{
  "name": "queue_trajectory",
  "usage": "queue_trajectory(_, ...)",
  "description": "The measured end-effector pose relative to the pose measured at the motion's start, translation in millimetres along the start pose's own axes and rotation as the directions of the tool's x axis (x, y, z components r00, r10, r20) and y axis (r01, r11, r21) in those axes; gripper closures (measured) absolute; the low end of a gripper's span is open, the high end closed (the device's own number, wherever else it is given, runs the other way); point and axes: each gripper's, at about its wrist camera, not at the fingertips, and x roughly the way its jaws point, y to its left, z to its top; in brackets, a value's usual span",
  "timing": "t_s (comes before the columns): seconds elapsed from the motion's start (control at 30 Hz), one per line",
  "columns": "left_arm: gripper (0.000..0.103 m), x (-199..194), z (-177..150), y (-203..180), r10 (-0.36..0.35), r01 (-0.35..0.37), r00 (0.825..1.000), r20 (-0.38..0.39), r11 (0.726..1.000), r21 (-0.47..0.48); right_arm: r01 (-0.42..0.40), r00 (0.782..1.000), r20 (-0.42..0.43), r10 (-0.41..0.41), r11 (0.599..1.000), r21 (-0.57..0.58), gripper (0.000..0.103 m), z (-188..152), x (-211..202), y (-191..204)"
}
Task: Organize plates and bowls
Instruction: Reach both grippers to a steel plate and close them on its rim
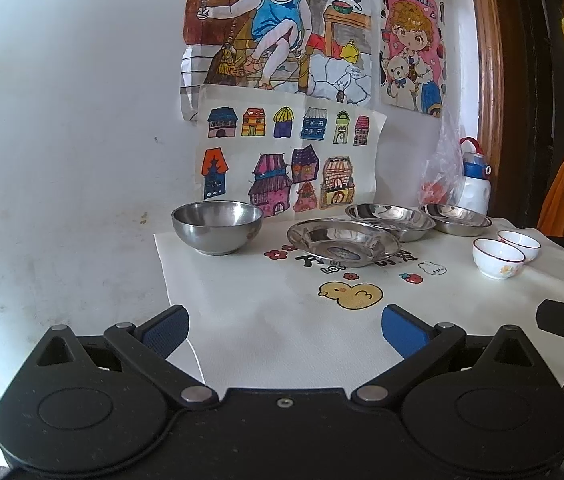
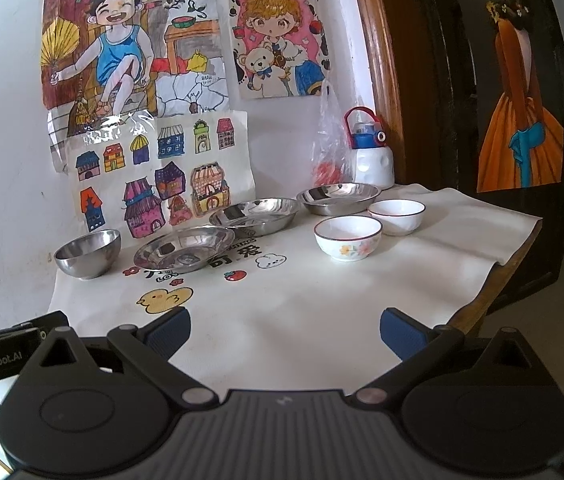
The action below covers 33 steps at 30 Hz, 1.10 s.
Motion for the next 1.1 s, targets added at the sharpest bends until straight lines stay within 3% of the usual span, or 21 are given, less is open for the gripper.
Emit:
queue_trajectory(0.23, 0.001, 9, 8, -3, 0.005, -0.005, 1.000, -0.007, 1.000, 0.011, 0.022, 0.999, 0.034, -0.021, 0.999, -0.031, 0.000, 9, 14, -7)
queue_trajectory(0.33, 0.001, 19, 20, -3, -0.006, 0.006, 1.000, -0.009, 1.000, 0.014, -0.033, 0.998, 0.050, 0.035, 0.999, -0.041, 0.000, 24, 25, -20)
queue_trajectory(0.67, 0.001, 97, 108, -17, -0.162, 0.166, 0.985, -0.067, 0.984, 0.071, -0.181, 0.981, -0.092, 0.169, 0.974, -0.138, 0.000, 109, 110, -68)
queue_trajectory(0.97, 0.001, 194, 174, -82, -0.246, 0.256, 0.965, -0.094, 0.959, 0.122, -0.161, 0.980, -0.139, 0.143, 0.978, -0.133, 0.000, 166, 207, -129)
queue_trajectory(1.1, 0.001, 250, 191, -127, -0.318, 0.340, 0.937, -0.145, 0.924, 0.175, -0.128, 0.975, -0.196, 0.107, 0.987, -0.100, 0.000, 177, 259, -158)
